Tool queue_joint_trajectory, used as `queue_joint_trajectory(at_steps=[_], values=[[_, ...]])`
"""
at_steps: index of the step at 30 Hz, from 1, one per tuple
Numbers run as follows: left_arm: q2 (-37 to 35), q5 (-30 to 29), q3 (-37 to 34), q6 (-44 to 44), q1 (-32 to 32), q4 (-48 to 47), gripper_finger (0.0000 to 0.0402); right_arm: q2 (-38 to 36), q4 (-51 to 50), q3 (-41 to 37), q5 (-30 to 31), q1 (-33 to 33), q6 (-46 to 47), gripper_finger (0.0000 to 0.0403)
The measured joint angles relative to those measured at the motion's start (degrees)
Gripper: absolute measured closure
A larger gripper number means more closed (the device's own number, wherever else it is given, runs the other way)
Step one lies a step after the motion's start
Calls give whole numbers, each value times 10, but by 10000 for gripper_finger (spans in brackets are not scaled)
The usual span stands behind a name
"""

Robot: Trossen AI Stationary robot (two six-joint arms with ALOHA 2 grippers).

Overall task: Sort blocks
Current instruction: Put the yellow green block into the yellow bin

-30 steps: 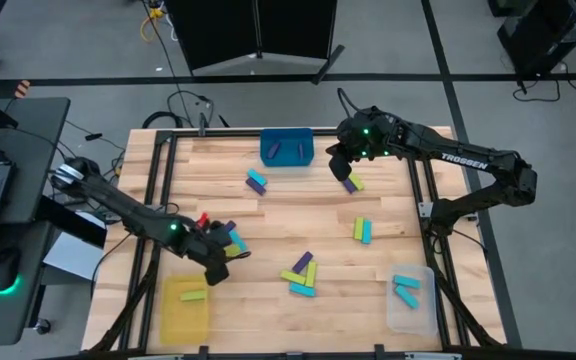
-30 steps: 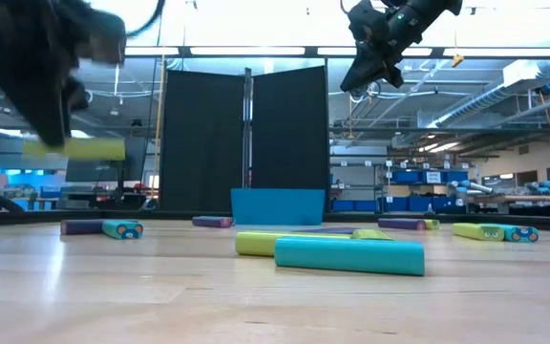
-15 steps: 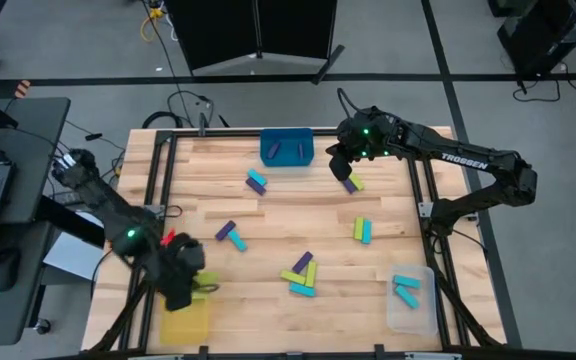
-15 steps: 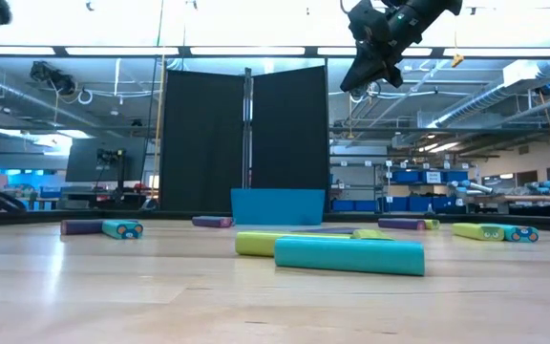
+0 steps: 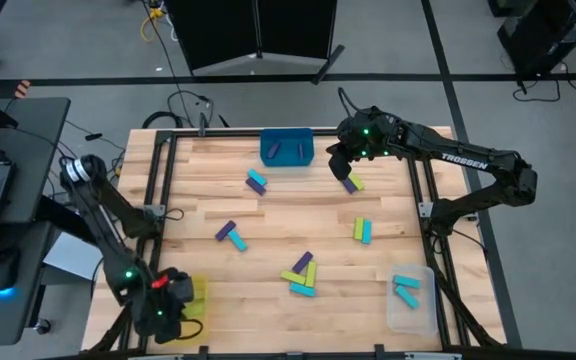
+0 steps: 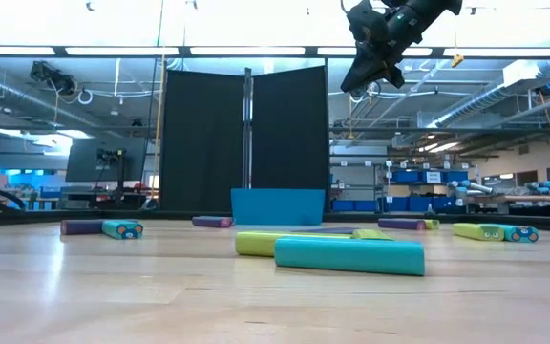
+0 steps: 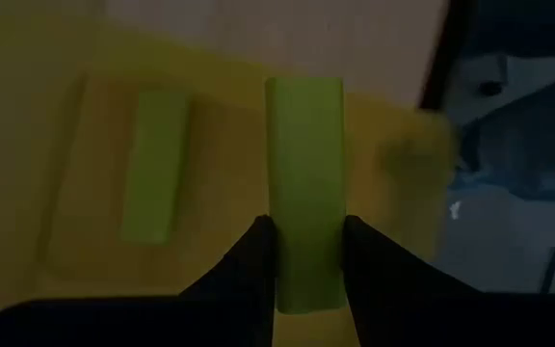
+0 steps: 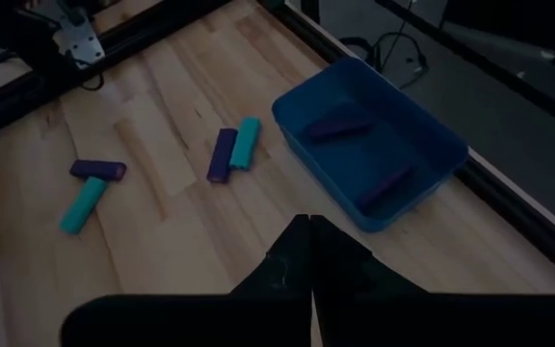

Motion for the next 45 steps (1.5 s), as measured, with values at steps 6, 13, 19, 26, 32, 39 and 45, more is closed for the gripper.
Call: queue_joint_trajectory(at_steps=[6,13,19,26,32,39,45], values=[[1,-6,-44,-35,-14,32,305,0,0,0,1,0,0,396],[1,27,-88,9,7,74,305,0,0,0,1,0,0,396],[1,38,-108,40,29,80,305,0,0,0,4,0,8,396],[1,37,-118,54,41,77,305,0,0,0,5,0,9,396],[1,44,-116,69,43,81,305,0,0,0,5,0,9,396],[1,45,-114,70,43,126,305,0,0,0,5,0,9,396],[2,39,-113,67,43,164,305,0,0,0,6,0,9,396]])
